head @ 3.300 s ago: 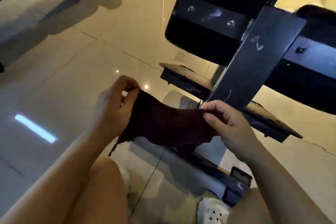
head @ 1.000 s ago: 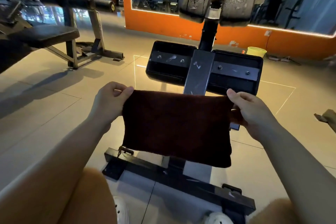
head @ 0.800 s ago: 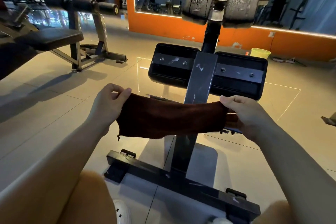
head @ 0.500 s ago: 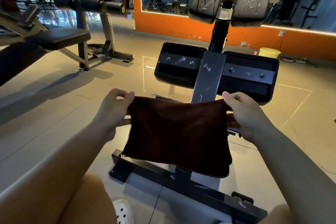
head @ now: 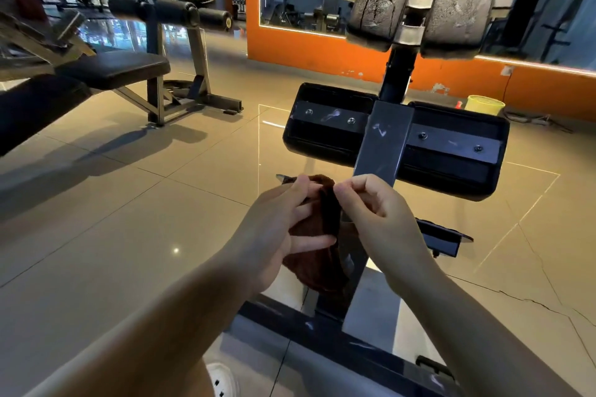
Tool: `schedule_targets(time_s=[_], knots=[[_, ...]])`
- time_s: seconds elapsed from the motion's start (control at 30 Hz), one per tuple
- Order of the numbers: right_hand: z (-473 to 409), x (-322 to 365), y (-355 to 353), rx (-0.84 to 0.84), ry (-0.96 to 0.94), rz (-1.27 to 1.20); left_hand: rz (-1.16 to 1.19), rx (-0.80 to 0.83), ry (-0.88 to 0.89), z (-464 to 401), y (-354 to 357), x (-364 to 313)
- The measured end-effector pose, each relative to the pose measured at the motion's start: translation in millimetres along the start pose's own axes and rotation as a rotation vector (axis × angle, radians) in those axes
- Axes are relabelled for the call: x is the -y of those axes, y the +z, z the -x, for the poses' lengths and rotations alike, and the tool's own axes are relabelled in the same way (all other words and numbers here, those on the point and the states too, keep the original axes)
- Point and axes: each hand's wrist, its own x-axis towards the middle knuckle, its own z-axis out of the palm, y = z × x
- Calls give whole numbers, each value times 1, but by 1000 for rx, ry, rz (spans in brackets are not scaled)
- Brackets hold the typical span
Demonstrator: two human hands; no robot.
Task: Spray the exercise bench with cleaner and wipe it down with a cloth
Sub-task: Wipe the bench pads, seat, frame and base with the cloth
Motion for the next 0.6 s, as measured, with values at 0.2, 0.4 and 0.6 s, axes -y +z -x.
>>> schedule_targets(time_s=[0.2, 0.4, 0.6], knots=[[3, -6, 0, 6, -19, -4, -119, 89, 29, 3, -7, -1], [1, -4, -1, 15, 22, -72, -243, 36, 81, 0, -10, 4], [0, -5, -5, 13, 8, -16, -380, 118, 171, -3, -15, 10]])
